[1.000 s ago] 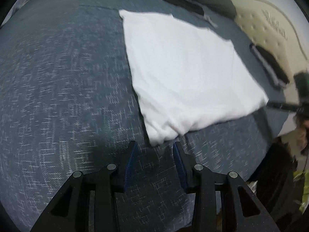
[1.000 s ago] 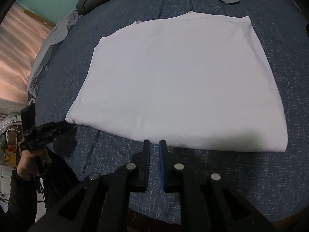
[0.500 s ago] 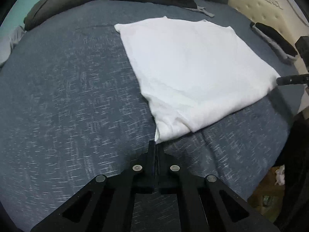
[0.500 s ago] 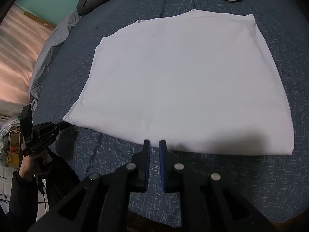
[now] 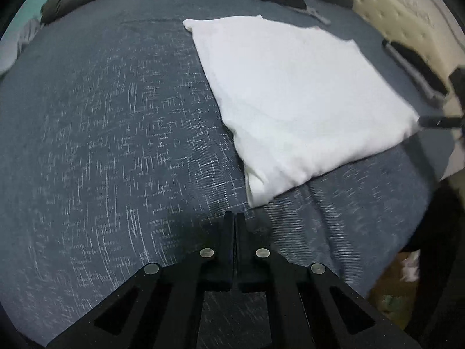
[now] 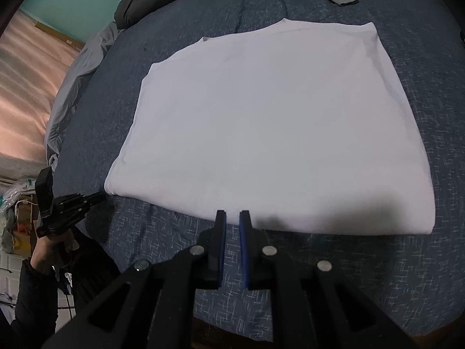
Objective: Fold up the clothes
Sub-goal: 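Close the left tool on the white shirt's corner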
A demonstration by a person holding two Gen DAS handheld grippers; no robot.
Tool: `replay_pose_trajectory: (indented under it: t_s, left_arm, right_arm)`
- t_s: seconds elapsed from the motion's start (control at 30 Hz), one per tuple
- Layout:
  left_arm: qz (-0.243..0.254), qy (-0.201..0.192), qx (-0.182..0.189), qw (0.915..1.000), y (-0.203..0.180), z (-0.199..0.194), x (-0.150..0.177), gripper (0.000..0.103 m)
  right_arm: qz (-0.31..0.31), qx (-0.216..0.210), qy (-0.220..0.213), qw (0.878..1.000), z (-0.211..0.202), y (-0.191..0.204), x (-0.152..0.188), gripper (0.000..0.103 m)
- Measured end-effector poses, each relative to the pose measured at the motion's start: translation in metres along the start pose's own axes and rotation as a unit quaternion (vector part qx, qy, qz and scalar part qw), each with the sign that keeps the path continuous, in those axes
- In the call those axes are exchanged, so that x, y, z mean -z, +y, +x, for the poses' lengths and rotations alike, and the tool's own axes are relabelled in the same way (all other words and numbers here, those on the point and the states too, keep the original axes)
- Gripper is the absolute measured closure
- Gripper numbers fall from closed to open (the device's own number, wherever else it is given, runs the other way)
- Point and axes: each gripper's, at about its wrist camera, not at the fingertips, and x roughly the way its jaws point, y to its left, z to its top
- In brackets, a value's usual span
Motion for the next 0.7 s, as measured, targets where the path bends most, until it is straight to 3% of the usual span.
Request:
replay_pose_trajectory:
  t_s: [0.07,0.13,0.17,0.2,0.33,0.4,0.5,0.7]
  left_arm:
    - [-0.028,-0.009,0.033,0.9990,0.005,-0.006,-0.003,0.099]
    - [-0.053,-0.016,0.062,0.9965,0.009,-0.010,-0.005,0.082]
    - [-0.063,-0.017,0.070,0.9954,0.009,-0.009,-0.007,0.068]
    - [-0.073,-0.018,0.076,0.9943,0.008,-0.007,-0.008,0.062]
    - [-0.112,-0.009,0.106,0.9880,0.015,0.014,-0.024,0.061]
    - [-0.146,-0.001,0.125,0.9813,0.023,0.026,-0.025,0.056]
    - [-0.188,0.004,0.152,0.9702,0.032,0.038,-0.026,0.056]
    - [-0.213,-0.003,0.174,0.9614,0.034,0.049,-0.030,0.057]
  right_arm:
    - [0.002,-0.003,-0.004,1.000,-0.003,-0.002,-0.001,0.095]
    - [0.004,-0.005,-0.008,1.000,-0.006,-0.006,-0.001,0.095]
    - [0.006,-0.006,-0.009,1.000,-0.008,-0.007,-0.001,0.095]
    - [0.007,-0.006,-0.011,1.000,-0.010,-0.009,-0.001,0.095]
    - [0.013,-0.006,-0.019,1.000,-0.020,-0.019,0.000,0.095]
    - [0.019,-0.006,-0.024,1.000,-0.024,-0.025,0.001,0.095]
    - [0.028,-0.006,-0.029,0.999,-0.029,-0.036,0.002,0.095]
    - [0.041,-0.010,-0.037,0.998,-0.036,-0.052,0.001,0.095]
